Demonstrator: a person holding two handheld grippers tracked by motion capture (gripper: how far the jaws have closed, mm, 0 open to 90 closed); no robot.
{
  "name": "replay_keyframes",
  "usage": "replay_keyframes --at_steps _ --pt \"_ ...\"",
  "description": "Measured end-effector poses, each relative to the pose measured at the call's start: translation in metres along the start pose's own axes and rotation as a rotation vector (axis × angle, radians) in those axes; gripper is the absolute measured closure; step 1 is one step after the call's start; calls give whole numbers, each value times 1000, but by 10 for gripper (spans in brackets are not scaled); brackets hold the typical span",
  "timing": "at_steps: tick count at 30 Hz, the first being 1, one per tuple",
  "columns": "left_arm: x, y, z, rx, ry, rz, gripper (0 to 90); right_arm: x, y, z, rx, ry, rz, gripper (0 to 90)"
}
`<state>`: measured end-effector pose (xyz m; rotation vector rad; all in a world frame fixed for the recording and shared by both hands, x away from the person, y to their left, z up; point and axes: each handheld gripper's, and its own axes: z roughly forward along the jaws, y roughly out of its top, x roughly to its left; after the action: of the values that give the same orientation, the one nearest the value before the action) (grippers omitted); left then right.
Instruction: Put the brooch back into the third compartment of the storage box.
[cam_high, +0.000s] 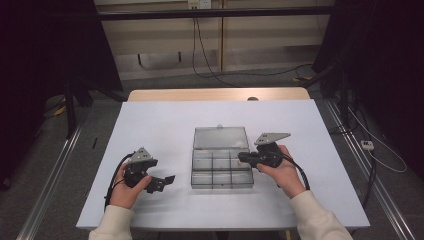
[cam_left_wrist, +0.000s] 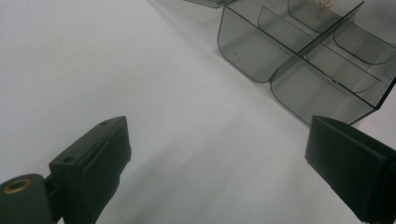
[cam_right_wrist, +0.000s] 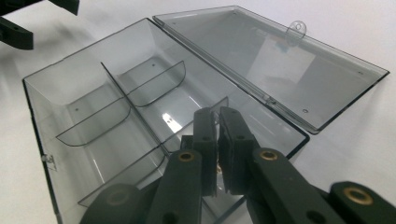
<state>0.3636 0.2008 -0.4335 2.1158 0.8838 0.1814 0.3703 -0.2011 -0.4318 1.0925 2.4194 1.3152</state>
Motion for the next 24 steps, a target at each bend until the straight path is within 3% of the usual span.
replay_keyframes --at_steps 4,13,19,24 --pt "0 0 -1 -5 2 1 67 1 1 -2 -17 3 8 801" --pt "0 1 1 -4 0 1 68 -1 3 -7 -49 -8 27 523" --pt "0 4 2 -14 -2 -11 67 -2 4 -7 -54 -60 39 348" --pt "-1 9 4 -16 3 -8 67 -3 5 -6 -53 -93 42 294"
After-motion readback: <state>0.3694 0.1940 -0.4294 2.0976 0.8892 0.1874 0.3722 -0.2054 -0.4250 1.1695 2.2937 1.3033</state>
